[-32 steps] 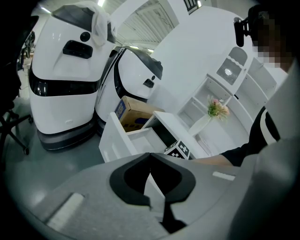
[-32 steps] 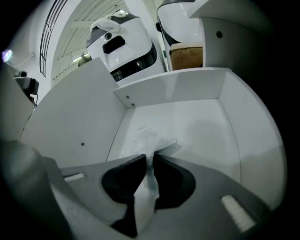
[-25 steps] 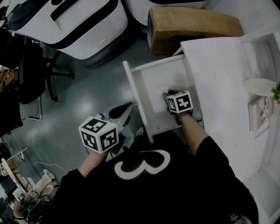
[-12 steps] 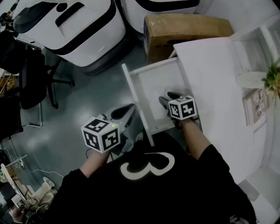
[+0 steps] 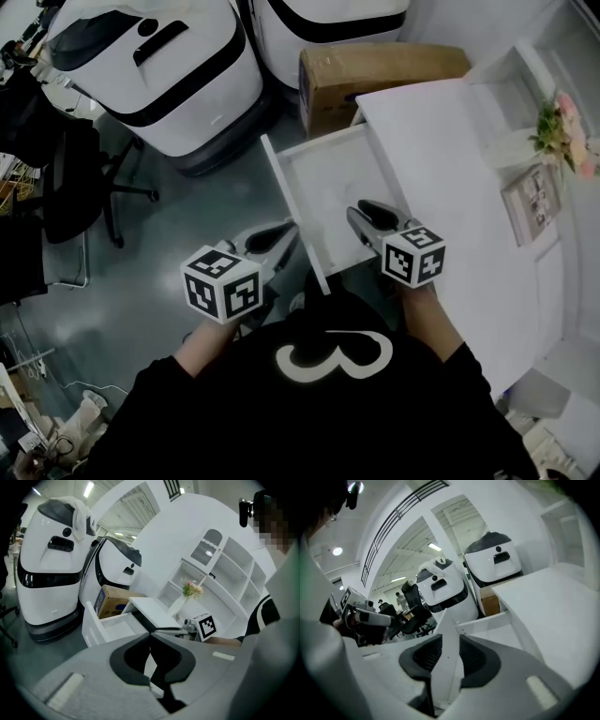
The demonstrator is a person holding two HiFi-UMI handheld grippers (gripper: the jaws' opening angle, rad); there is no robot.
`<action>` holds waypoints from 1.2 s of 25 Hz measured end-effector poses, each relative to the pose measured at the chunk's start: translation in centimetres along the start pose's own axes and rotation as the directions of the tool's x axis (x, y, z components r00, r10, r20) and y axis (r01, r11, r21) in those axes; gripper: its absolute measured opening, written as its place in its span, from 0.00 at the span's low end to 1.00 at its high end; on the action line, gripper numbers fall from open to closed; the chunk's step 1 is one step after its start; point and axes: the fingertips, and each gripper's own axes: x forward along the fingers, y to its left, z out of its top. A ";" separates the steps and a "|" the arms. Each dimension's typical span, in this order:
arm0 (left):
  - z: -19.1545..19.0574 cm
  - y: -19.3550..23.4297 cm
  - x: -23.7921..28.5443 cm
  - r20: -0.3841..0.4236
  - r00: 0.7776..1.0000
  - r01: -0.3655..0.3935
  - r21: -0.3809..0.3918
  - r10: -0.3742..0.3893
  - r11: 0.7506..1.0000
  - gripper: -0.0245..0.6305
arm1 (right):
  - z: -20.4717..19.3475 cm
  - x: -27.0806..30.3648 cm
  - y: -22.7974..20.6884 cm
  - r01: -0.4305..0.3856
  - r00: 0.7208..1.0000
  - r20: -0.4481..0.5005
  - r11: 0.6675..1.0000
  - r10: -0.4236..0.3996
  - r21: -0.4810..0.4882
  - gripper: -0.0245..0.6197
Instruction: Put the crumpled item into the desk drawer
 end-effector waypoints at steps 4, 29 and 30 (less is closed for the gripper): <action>0.0 -2.6 -1.5 0.018 0.999 0.044 0.041 -0.044 0.998 0.05 | 1.4 -3.8 3.7 -0.037 0.996 0.086 0.999 0.040 -0.034 0.14; 2.5 -10.0 -6.1 0.098 0.982 0.141 0.201 -0.163 0.970 0.05 | 4.4 -12.5 12.3 -0.068 0.960 0.259 0.988 0.103 -0.139 0.04; 2.5 -9.9 -6.1 0.096 0.983 0.137 0.200 -0.159 0.970 0.05 | 4.3 -12.5 12.3 -0.072 0.960 0.260 0.988 0.106 -0.138 0.04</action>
